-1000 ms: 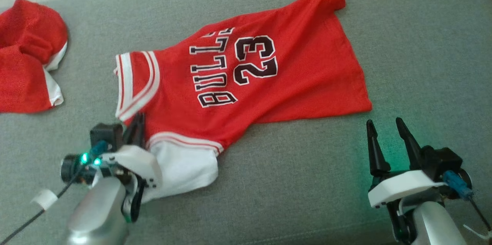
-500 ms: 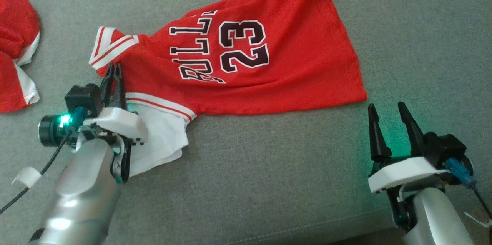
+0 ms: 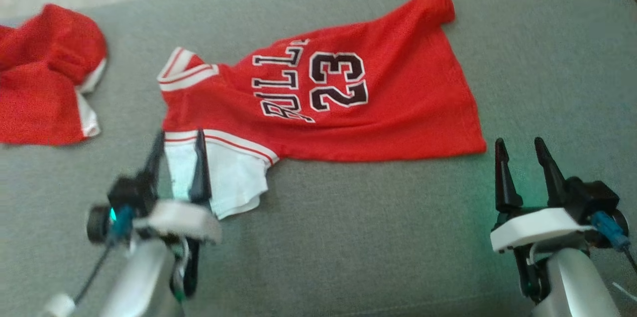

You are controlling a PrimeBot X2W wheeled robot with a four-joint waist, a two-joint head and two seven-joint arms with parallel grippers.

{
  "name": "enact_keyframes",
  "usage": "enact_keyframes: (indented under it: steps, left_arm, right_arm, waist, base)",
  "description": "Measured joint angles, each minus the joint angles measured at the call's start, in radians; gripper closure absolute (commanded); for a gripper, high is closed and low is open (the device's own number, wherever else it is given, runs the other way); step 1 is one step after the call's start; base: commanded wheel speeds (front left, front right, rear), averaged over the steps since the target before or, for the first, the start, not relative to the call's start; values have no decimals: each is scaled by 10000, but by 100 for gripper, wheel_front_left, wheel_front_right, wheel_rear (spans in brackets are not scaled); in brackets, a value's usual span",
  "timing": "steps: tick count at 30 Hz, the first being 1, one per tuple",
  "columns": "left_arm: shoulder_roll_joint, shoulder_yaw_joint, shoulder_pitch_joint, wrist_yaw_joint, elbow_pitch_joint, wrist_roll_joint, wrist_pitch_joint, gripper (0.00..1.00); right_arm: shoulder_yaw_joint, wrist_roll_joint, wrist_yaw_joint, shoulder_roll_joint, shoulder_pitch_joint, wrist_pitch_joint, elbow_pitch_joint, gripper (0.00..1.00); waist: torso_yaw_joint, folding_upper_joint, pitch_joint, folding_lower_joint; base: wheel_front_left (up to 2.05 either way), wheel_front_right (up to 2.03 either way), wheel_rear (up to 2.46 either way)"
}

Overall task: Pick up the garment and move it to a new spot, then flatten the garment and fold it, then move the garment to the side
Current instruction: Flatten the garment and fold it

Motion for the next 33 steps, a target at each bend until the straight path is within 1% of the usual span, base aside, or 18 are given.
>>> enact_keyframes:
  steps: [3, 6, 7, 15, 22, 33]
  left_arm:
    - [-119, 2, 902, -88, -431, 125, 0, 0]
    - [-284, 13, 1665, -88, -708, 132, 0, 0]
    - [-284, 13, 1665, -88, -708, 132, 0, 0]
    - [-408, 349, 3294, -75, -1281, 150, 0, 0]
    - [-531, 349, 3861, -75, -1557, 146, 0, 0]
    - [-529, 349, 3904, 71, -1781, 48, 2, 0]
  right_arm:
    - [-56, -6, 0, 0, 84, -54, 56, 0]
    - [-42, -71, 0, 0, 323, -54, 73, 0]
    - [-42, -71, 0, 0, 323, -54, 73, 0]
    - [194, 155, 0, 0, 1099, -54, 261, 0]
    - [314, 295, 0, 2, 1317, -69, 443, 0]
    - [362, 293, 0, 2, 1322, -111, 679, 0]
  waist:
    - [216, 0, -452, -1]
    - [441, 0, -928, -1]
    - [441, 0, -928, -1]
    - [927, 0, -2001, -2]
    - [1025, 0, -2382, -2]
    - [1040, 0, -2491, 1]
  base:
    - [0, 0, 0]
    - [0, 0, 0]
    - [0, 0, 0]
    - [0, 0, 0]
    - [0, 0, 0]
    - [0, 0, 0]
